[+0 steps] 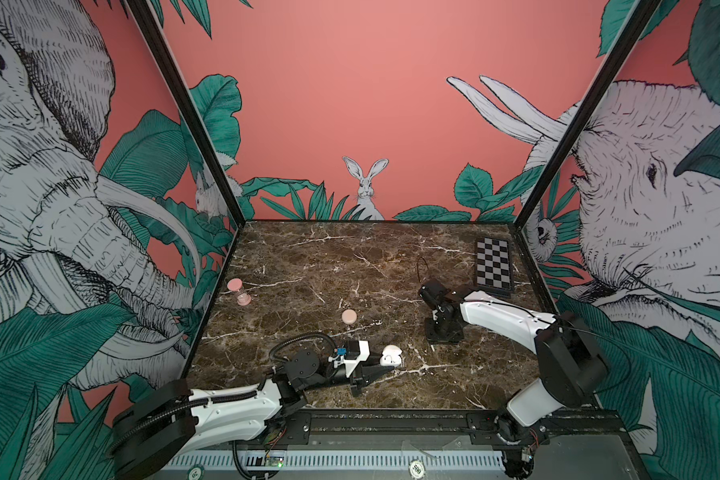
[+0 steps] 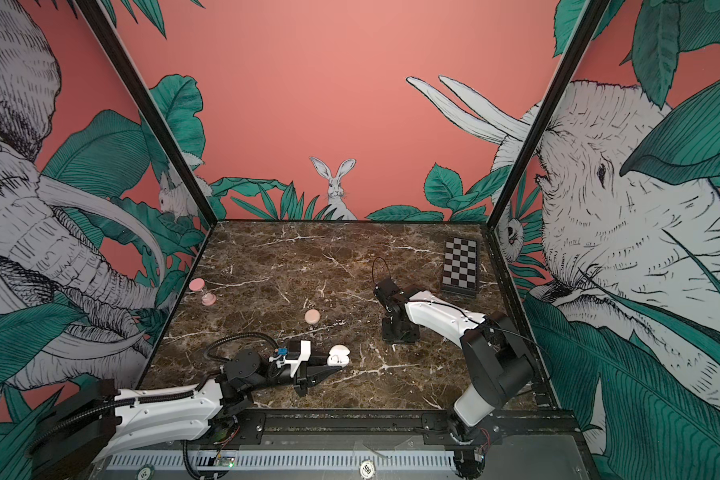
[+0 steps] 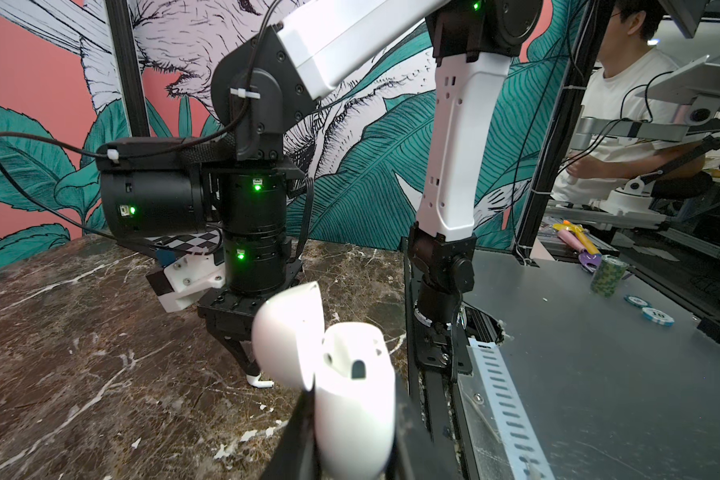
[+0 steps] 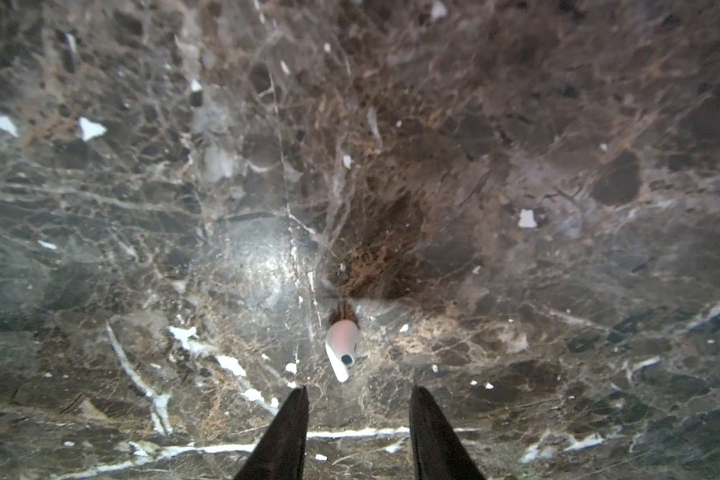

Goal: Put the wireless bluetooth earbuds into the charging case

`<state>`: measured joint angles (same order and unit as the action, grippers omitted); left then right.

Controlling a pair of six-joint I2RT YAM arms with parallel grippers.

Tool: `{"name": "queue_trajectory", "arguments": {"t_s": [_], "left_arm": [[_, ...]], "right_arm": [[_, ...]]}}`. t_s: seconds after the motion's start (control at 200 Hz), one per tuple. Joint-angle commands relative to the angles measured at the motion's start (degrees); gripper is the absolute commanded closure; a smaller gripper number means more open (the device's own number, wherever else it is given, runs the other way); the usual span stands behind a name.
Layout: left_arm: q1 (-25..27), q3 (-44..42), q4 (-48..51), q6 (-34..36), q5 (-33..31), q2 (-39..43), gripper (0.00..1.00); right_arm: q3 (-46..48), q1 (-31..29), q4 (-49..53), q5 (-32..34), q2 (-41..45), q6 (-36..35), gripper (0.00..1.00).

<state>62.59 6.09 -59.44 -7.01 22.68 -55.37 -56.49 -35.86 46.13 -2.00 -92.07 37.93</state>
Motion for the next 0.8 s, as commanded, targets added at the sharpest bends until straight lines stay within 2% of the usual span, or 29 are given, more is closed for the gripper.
{"name": "queue_trajectory", "arguments": {"t_s": [0.0,0.495,0.795], "left_arm": [[0.3,1.6,0.9,1.3,0.9,0.2,1.0],[0.5,2.0,1.9,1.6,1.0,0.3,1.0],[0.6,2.0,2.0,1.6,1.1,0.2,1.0]], "right_arm": [[-0.4,-0.5,-1.0,0.2,-2.0,-0.8,0.63],[0.6,-0.6,-3.7,1.1,-5.7,0.7,0.77],[2.7,-0.6,-5.5,0.3,-4.7,3.5,0.83]]}}
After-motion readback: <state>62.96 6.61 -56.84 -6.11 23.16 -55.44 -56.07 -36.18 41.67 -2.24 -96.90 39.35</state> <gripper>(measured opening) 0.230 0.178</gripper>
